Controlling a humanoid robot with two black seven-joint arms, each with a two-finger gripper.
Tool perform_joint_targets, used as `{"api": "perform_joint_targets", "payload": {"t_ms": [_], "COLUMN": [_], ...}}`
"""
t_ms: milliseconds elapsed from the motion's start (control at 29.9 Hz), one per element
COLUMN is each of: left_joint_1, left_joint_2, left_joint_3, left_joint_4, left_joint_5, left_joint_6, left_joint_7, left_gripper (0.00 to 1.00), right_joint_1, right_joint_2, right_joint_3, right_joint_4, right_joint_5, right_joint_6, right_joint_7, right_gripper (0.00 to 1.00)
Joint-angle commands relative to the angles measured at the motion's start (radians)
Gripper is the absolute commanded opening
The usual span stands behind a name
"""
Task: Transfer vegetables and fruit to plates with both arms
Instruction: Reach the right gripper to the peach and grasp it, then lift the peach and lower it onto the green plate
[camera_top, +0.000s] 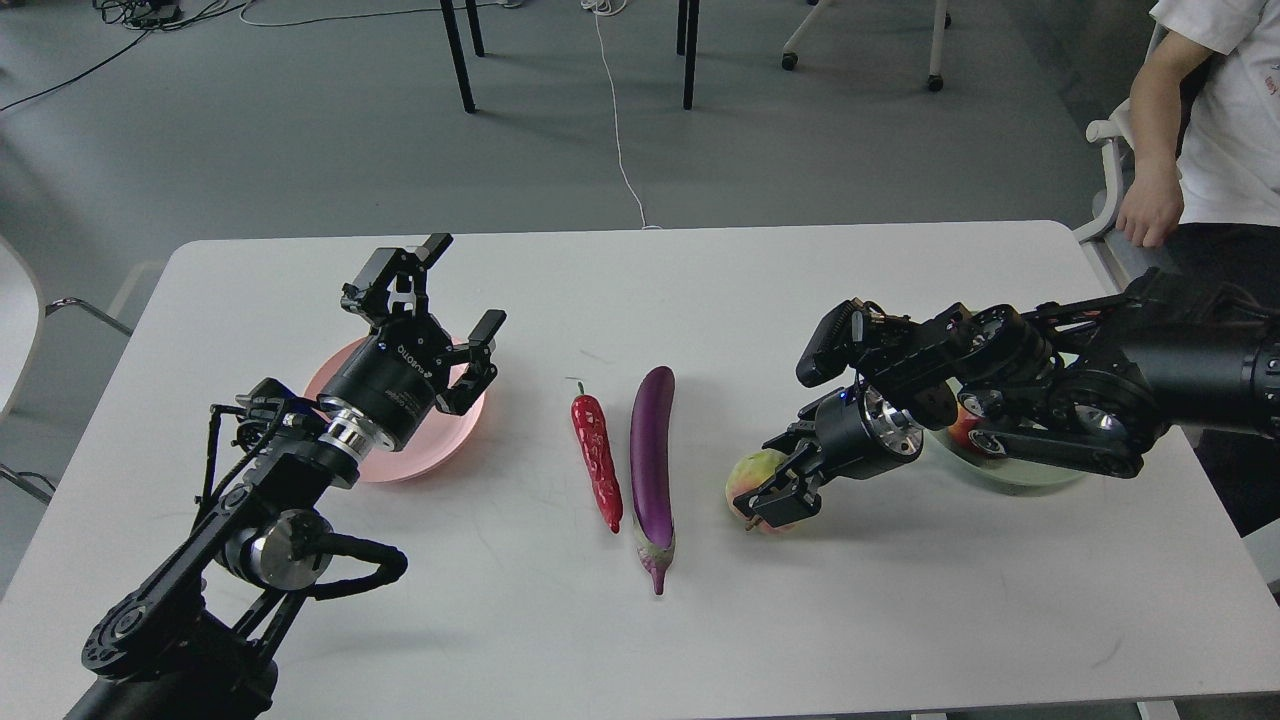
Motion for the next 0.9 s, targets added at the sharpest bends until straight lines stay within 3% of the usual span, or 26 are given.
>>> {"api": "perform_joint_targets", "payload": {"t_ms": [0,301,468,869], "left_joint_1": [0.001,0.000,0.000,0.003], "left_joint_2": [0.000,0.009,0.009,0.005], "left_joint_3": [-0.003,-0.003,-0.005,-0.002], "left_joint_4": [0.000,0.000,0.000,0.001], "left_joint_5": [0.000,0.000,0.000,0.000], "left_joint_6": [0.000,0.000,0.000,0.000], "left_joint_7": [0.000,0.000,0.000,0.000], "left_gripper": [0.98,0.98,0.98,0.98], "right_joint_1": [0.002,0.085,0.163,0.165], "right_joint_2": [-0.004,-0.064,-0.154,-0.314], "right_joint_3": [-0.001,0.010,0.010,0.001], "right_joint_4": [0.002,-0.009,-0.037,-0.093], "right_joint_5": [-0.001,0.002,0.002,-0.001], "right_joint_6": [0.000,-0.007,-0.007,-0.012], "right_joint_7": [0.000,0.000,0.000,0.000], "right_gripper": [0.40,0.40,0.40,0.40]}}
